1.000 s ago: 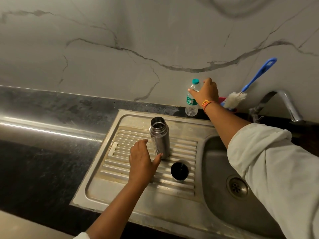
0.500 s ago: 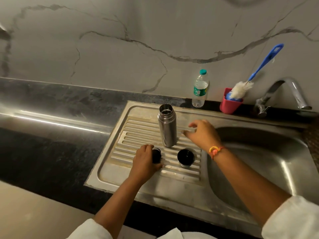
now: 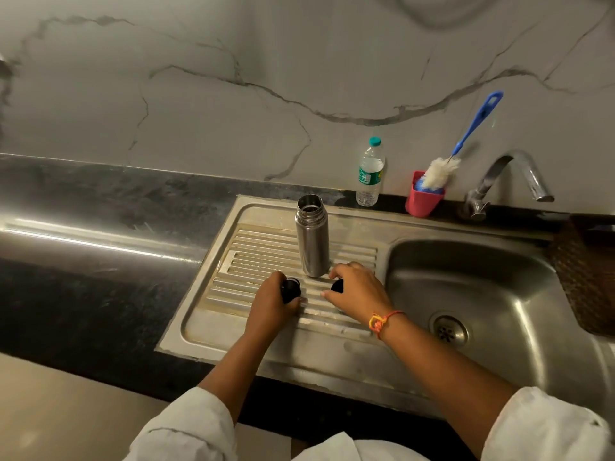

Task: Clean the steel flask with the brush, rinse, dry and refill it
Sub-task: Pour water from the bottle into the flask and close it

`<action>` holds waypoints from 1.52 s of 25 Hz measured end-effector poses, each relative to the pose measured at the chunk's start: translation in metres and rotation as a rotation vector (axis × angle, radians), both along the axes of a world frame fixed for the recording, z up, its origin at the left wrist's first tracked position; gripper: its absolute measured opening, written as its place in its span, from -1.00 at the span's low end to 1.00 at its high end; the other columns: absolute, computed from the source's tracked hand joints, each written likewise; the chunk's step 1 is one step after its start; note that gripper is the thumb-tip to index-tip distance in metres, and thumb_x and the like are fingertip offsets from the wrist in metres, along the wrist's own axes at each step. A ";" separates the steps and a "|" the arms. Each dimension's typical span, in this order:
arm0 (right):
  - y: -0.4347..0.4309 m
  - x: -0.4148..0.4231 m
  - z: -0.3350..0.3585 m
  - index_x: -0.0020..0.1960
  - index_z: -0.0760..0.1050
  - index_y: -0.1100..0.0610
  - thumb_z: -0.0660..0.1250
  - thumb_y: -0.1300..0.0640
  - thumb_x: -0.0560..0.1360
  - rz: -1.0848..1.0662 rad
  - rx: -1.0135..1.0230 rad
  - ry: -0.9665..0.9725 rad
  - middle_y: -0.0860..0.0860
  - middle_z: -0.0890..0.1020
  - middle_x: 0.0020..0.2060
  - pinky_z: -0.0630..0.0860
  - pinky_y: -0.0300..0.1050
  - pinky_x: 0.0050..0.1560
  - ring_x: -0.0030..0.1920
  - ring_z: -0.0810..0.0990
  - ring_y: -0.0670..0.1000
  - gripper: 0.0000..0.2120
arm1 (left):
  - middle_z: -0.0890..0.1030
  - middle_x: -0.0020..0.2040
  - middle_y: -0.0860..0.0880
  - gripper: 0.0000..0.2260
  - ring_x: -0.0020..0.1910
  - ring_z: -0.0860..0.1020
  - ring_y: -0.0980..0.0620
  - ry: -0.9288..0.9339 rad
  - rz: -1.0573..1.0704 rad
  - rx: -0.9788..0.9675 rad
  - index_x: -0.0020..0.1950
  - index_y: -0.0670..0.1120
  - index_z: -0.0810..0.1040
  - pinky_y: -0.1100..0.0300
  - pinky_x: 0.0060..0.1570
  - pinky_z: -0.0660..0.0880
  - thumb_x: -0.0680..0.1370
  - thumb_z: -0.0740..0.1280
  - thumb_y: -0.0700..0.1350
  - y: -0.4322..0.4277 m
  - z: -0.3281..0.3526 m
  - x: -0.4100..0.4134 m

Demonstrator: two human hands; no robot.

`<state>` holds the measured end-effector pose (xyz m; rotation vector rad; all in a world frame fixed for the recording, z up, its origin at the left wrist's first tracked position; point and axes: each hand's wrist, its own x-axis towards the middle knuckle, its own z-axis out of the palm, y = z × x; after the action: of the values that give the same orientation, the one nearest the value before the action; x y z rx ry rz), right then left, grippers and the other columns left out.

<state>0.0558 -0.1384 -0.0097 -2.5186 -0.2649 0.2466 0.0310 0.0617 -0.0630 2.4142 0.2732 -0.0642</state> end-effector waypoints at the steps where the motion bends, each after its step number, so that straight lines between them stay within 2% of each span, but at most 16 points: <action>1: 0.001 -0.003 0.003 0.23 0.54 -0.03 0.48 -0.09 0.44 0.016 0.022 -0.020 -0.02 0.55 0.19 0.53 -0.08 0.14 0.12 0.56 0.01 -0.61 | 0.58 0.00 -0.01 -0.63 -0.02 0.59 -0.05 -0.036 0.037 -0.065 0.15 -0.08 0.48 0.15 -0.08 0.50 0.46 0.57 -0.06 -0.003 0.007 -0.003; 3: 0.003 -0.007 0.011 0.26 0.52 -0.07 0.49 -0.02 0.44 0.085 0.085 -0.052 -0.07 0.53 0.21 0.53 -0.12 0.13 0.11 0.56 -0.03 -0.59 | 0.63 0.01 0.05 -0.63 -0.03 0.62 0.09 -0.120 0.111 -0.224 0.18 -0.03 0.51 0.27 -0.07 0.52 0.46 0.57 -0.04 -0.011 0.026 -0.011; 5: 0.005 -0.012 0.022 0.34 0.46 -0.11 0.52 0.04 0.42 0.182 0.143 -0.089 -0.10 0.49 0.27 0.52 -0.14 0.18 0.19 0.53 -0.06 -0.48 | 0.67 0.02 0.11 -0.68 -0.01 0.63 0.21 -0.218 0.145 -0.374 0.18 0.01 0.56 0.34 -0.04 0.56 0.48 0.56 -0.04 -0.020 0.048 -0.018; 9: 0.008 -0.012 0.050 0.46 0.33 -0.16 0.56 0.04 0.38 0.236 0.256 -0.259 -0.09 0.40 0.40 0.53 -0.10 0.25 0.31 0.47 -0.02 -0.28 | 0.68 0.04 0.10 -0.70 0.03 0.64 0.17 -0.374 0.122 -0.469 0.20 0.04 0.62 0.27 0.01 0.60 0.50 0.54 -0.02 -0.030 0.088 -0.017; 13: 0.011 0.004 0.080 0.43 0.42 -0.06 0.50 0.12 0.42 0.257 0.256 -0.424 -0.06 0.48 0.35 0.54 -0.02 0.25 0.29 0.48 0.00 -0.39 | 0.69 0.00 0.14 -0.72 -0.01 0.65 0.20 -0.435 0.028 -0.441 0.20 0.06 0.64 0.24 -0.01 0.62 0.51 0.53 -0.01 -0.039 0.124 -0.005; 15: 0.009 0.014 0.095 0.38 0.46 -0.02 0.50 0.11 0.43 0.223 0.295 -0.444 -0.05 0.52 0.29 0.58 0.00 0.19 0.25 0.51 -0.02 -0.45 | 0.67 0.02 0.18 -0.78 0.02 0.64 0.20 -0.469 -0.012 -0.443 0.21 0.08 0.62 0.25 0.01 0.61 0.57 0.46 0.01 -0.040 0.139 0.005; 18: 0.001 0.033 0.118 0.34 0.46 -0.01 0.52 0.01 0.43 0.080 0.429 -0.404 -0.05 0.56 0.21 0.61 -0.15 0.09 0.15 0.58 -0.06 -0.48 | 0.62 0.15 0.14 -0.77 0.16 0.58 0.17 -0.497 0.029 -0.530 0.30 0.06 0.56 0.16 0.14 0.55 0.71 0.20 0.04 -0.032 0.146 0.022; 19: -0.001 0.039 0.124 0.34 0.45 -0.02 0.51 -0.01 0.45 0.016 0.481 -0.377 -0.06 0.57 0.20 0.60 -0.23 0.05 0.11 0.60 -0.06 -0.50 | 0.60 0.22 0.09 -0.74 0.22 0.56 0.12 -0.480 0.059 -0.533 0.35 0.01 0.54 0.11 0.20 0.53 0.73 0.16 -0.01 -0.029 0.142 0.028; 21: -0.004 0.052 0.133 0.35 0.45 -0.01 0.48 -0.02 0.47 -0.050 0.529 -0.313 -0.07 0.55 0.19 0.54 -0.34 -0.02 0.04 0.63 -0.06 -0.51 | 0.53 0.36 0.01 -0.67 0.34 0.50 0.03 -0.383 0.067 -0.460 0.47 -0.06 0.44 0.10 0.27 0.49 0.69 0.23 -0.14 -0.025 0.134 0.038; 22: -0.003 0.058 0.134 0.36 0.45 -0.01 0.48 -0.02 0.47 -0.048 0.512 -0.293 -0.06 0.55 0.20 0.53 -0.34 -0.02 0.03 0.64 -0.05 -0.50 | 0.48 0.42 -0.01 -0.58 0.39 0.46 0.02 -0.313 0.044 -0.402 0.51 -0.07 0.38 0.09 0.30 0.47 0.64 0.30 -0.17 -0.024 0.128 0.042; 24: 0.001 0.068 0.132 0.37 0.45 -0.01 0.48 -0.02 0.46 -0.014 0.461 -0.252 -0.02 0.55 0.25 0.57 -0.23 0.06 0.05 0.64 -0.02 -0.49 | 0.41 0.48 -0.03 -0.38 0.46 0.39 -0.01 -0.198 -0.033 -0.329 0.55 -0.06 0.30 0.03 0.39 0.42 0.54 0.46 -0.18 -0.024 0.118 0.052; 26: 0.006 0.076 0.129 0.36 0.46 -0.01 0.49 -0.02 0.45 0.025 0.439 -0.192 0.00 0.57 0.26 0.60 -0.06 0.16 0.10 0.64 0.02 -0.49 | 0.42 0.46 -0.03 -0.29 0.45 0.38 -0.02 -0.162 -0.071 -0.294 0.54 -0.04 0.29 0.04 0.40 0.39 0.46 0.55 -0.12 -0.027 0.114 0.061; 28: 0.011 0.081 0.127 0.36 0.46 -0.01 0.49 -0.02 0.46 0.057 0.417 -0.160 0.00 0.59 0.24 0.58 0.01 0.21 0.16 0.61 0.02 -0.50 | 0.44 0.41 -0.01 -0.25 0.40 0.40 0.00 -0.169 -0.047 -0.318 0.53 -0.05 0.30 0.07 0.35 0.41 0.44 0.59 -0.03 -0.029 0.110 0.069; 32: 0.018 0.091 0.124 0.33 0.48 -0.01 0.50 0.00 0.44 0.088 0.365 -0.127 -0.01 0.61 0.20 0.59 0.00 0.21 0.18 0.60 0.01 -0.51 | 0.55 0.22 0.10 -0.40 0.21 0.54 0.07 -0.181 -0.022 -0.456 0.41 -0.01 0.45 0.26 0.04 0.46 0.43 0.60 -0.01 -0.027 0.104 0.077; 35: 0.020 0.097 0.122 0.35 0.46 0.01 0.52 0.04 0.43 0.161 0.286 -0.066 0.01 0.60 0.24 0.57 -0.04 0.22 0.22 0.59 0.04 -0.47 | 0.66 0.12 0.06 -0.51 0.14 0.62 0.05 -0.171 -0.022 -0.525 0.29 0.03 0.53 0.11 0.11 0.60 0.42 0.61 -0.01 -0.023 0.095 0.079; 38: 0.022 0.099 0.121 0.37 0.44 0.03 0.54 0.09 0.42 0.256 0.130 -0.074 0.04 0.59 0.26 0.50 -0.17 0.17 0.24 0.57 0.07 -0.43 | 0.66 0.09 0.06 -0.56 0.11 0.62 0.05 -0.174 -0.016 -0.544 0.24 0.04 0.54 0.07 0.14 0.61 0.42 0.61 -0.03 -0.023 0.093 0.077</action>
<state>0.1549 -0.1162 0.1116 -2.3658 -0.6152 0.2290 0.1080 0.0385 0.0299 1.8673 0.1328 0.0583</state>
